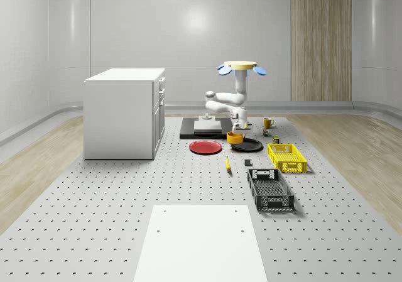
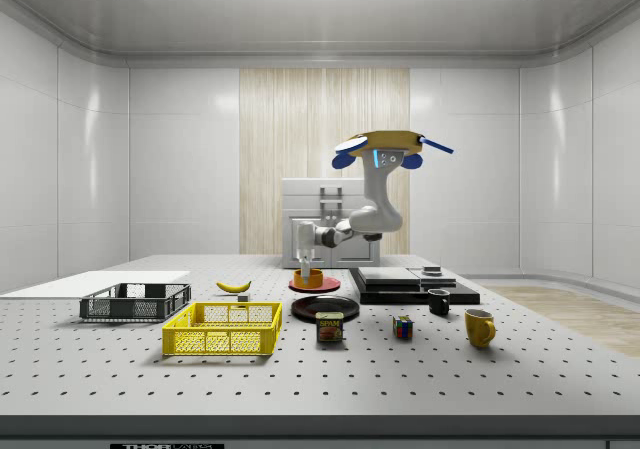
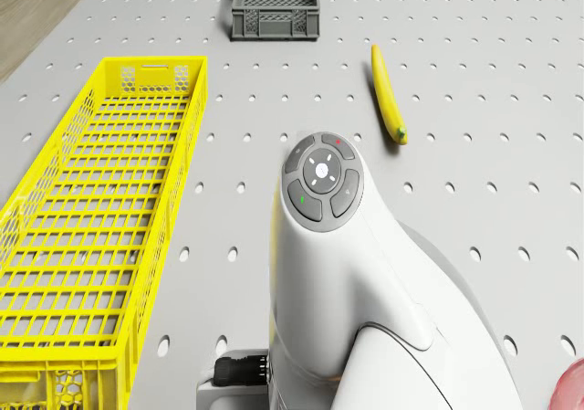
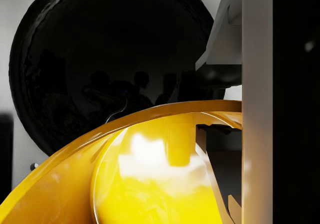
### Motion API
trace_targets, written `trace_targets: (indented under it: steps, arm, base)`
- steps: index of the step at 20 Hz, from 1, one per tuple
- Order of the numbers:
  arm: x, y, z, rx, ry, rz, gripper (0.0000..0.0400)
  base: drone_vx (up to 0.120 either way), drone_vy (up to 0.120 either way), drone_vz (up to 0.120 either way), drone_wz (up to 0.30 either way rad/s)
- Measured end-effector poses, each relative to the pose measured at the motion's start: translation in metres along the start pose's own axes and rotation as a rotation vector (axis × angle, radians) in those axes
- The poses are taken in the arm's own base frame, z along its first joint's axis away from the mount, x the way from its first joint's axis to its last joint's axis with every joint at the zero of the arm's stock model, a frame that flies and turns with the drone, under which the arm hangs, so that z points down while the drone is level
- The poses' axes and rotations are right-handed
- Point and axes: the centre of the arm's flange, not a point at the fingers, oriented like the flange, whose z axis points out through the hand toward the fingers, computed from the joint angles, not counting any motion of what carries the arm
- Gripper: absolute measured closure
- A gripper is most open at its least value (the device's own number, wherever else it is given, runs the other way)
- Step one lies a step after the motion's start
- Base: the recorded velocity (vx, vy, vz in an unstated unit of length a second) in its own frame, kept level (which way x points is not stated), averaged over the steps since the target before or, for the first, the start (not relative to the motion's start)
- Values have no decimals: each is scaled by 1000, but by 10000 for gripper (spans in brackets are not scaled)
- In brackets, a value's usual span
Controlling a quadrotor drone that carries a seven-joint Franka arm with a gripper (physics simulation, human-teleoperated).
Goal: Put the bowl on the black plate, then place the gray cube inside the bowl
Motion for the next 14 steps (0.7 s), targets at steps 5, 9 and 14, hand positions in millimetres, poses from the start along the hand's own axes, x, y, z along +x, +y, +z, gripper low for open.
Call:
trace_targets:
  steps: [5, 9, 14]
  arm:
    - [0, 0, 0, 0, 0, 0, 297]
    - [0, 0, 0, 0, 0, 0, 297]
    - [0, 0, 0, 0, 0, 0, 297]
  base:
    - [-88, 120, 0, 0]
    - [0, 120, -80, 0]
    - [0, 120, -56, 0]
